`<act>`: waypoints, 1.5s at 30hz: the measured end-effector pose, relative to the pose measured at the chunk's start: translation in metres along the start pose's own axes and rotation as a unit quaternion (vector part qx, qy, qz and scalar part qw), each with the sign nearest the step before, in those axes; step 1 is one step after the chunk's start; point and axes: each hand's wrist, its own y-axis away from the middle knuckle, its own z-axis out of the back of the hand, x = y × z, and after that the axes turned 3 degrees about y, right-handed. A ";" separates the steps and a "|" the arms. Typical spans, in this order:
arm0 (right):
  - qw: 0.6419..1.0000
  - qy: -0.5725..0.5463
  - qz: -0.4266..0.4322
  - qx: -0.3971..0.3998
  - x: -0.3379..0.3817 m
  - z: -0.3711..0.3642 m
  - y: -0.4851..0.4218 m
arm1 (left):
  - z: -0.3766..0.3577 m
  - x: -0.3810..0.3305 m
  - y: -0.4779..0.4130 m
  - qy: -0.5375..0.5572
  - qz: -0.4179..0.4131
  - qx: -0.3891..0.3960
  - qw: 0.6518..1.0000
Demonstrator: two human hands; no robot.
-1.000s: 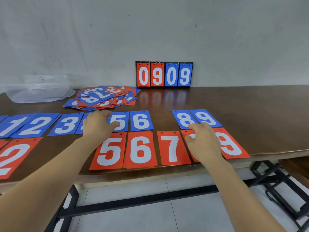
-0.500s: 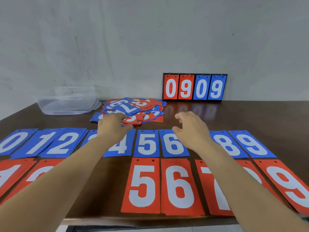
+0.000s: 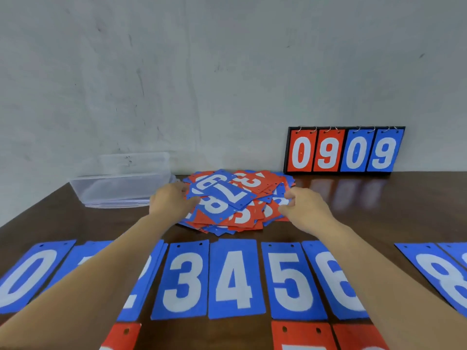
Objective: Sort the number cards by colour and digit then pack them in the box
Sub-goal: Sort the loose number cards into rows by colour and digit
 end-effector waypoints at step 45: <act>0.918 -0.390 -0.001 -0.070 0.034 0.010 -0.017 | 0.038 -0.048 -0.012 0.333 0.008 -0.004 0.943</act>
